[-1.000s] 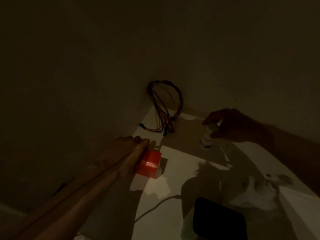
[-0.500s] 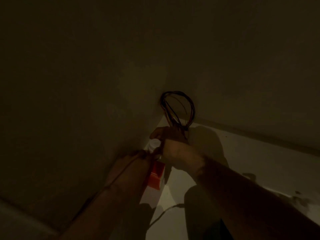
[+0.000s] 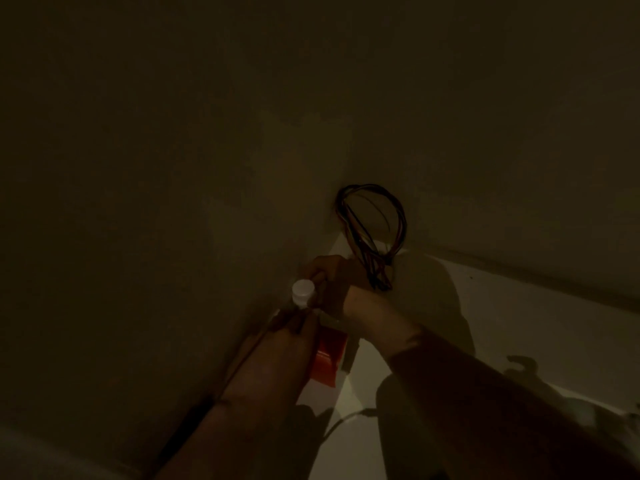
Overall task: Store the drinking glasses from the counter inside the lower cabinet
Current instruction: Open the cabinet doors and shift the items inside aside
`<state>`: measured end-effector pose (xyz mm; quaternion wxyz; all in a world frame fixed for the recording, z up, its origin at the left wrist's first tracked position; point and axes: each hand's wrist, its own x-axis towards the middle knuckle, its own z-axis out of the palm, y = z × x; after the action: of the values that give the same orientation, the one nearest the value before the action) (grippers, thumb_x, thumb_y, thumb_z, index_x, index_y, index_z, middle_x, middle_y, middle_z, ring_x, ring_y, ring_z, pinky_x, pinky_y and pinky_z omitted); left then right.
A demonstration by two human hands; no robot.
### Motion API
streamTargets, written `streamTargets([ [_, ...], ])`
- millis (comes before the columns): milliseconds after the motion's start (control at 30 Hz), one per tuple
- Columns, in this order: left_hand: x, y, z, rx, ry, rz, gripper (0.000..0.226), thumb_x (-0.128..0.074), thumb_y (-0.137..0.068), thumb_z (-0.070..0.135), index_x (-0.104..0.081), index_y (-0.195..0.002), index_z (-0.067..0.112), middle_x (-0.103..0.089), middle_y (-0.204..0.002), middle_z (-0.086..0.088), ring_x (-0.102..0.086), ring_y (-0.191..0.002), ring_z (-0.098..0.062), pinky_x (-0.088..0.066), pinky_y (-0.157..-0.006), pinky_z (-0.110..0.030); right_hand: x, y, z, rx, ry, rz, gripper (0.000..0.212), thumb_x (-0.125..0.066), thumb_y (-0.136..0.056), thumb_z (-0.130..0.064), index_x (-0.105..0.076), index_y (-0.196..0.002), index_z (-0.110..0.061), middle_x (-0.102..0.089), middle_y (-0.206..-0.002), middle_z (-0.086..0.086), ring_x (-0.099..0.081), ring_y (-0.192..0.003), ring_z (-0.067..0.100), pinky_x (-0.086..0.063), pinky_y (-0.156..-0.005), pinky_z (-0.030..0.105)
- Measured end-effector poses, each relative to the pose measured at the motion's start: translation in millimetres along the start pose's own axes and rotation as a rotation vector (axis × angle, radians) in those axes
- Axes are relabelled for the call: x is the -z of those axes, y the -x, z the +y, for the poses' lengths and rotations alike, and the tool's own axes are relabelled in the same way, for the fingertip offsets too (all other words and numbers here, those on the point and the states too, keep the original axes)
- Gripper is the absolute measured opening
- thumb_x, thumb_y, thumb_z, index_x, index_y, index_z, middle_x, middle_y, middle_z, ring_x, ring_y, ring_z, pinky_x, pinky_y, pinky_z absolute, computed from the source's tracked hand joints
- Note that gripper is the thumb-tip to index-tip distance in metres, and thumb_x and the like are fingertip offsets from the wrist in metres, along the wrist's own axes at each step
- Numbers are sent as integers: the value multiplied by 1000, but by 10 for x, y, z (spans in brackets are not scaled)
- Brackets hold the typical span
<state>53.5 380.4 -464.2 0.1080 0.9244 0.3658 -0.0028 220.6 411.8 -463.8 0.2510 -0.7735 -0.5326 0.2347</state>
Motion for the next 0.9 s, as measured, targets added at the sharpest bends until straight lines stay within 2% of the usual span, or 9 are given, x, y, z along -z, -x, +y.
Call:
streamTargets([
  [133,10,-133,80,34,-69,-97,67,-44,-90,49,-27,-150,23,-38,-152,-5,-37,-138,-26,-27,-112,-40,32,37,38,14,7,2,35,-75,-83,-5,-70,-116,-13,-69,-122,8,-64,-113,24,-51,-91,27],
  [267,-46,-24,7,0,-102,16,62,-56,-90,43,-33,-146,29,-44,-146,1,-44,-132,-23,-40,-104,-38,186,262,54,53,22,39,42,-70,-87,-4,-64,-128,-14,-61,-134,10,-59,-121,24,-48,-101,32],
  [367,-68,90,78,-34,-70,134,61,-58,-89,39,-37,-146,29,-46,-144,3,-44,-130,-21,-40,-102,-35,350,656,100,150,135,111,39,-64,-93,-15,-61,-132,-15,-60,-134,9,-55,-124,25,-44,-103,37],
  [500,-91,278,343,-76,314,200,57,-44,-88,42,-45,-142,25,-48,-144,-5,-39,-135,-30,-33,-112,-46,756,1079,122,176,330,21,47,-60,-97,-21,-50,-143,-16,-52,-142,12,-52,-127,31,-44,-103,43],
  [533,-68,330,439,-112,287,214,58,-42,-89,46,-43,-144,27,-46,-146,-2,-37,-137,-27,-30,-113,-46,900,1173,152,176,393,-2,49,-58,-98,-24,-47,-145,-18,-49,-144,11,-49,-129,31,-43,-105,41],
  [600,-52,430,591,-229,198,255,61,-42,-94,56,-36,-149,31,-38,-153,4,-26,-145,-19,-24,-118,-43,1198,1376,234,192,614,-26,53,-55,-98,-30,-41,-149,-21,-43,-149,9,-42,-135,30,-36,-108,37],
  [700,60,605,842,-382,323,260,65,-35,-93,69,-36,-150,36,-34,-155,12,-19,-147,-6,-22,-119,-42,1605,1819,472,141,797,-40,60,-53,-100,-43,-31,-154,-30,-22,-165,4,-20,-149,23,-11,-117,31],
  [800,153,755,1114,-517,454,80,77,-43,-81,83,-23,-149,51,-28,-153,29,-21,-140,9,-27,-116,-32,1913,2345,771,93,669,53,54,-51,-96,-56,-42,-146,-38,-39,-152,-6,-39,-137,17,-34,-109,31],
  [900,149,847,1334,-604,378,-62,102,-62,-70,82,-11,-152,51,-22,-155,30,-19,-139,9,-20,-115,-21,2033,2781,1143,-28,482,144,76,-46,-78,-81,-43,-143,-42,-48,-143,-12,-51,-124,10,-44,-99,28],
])
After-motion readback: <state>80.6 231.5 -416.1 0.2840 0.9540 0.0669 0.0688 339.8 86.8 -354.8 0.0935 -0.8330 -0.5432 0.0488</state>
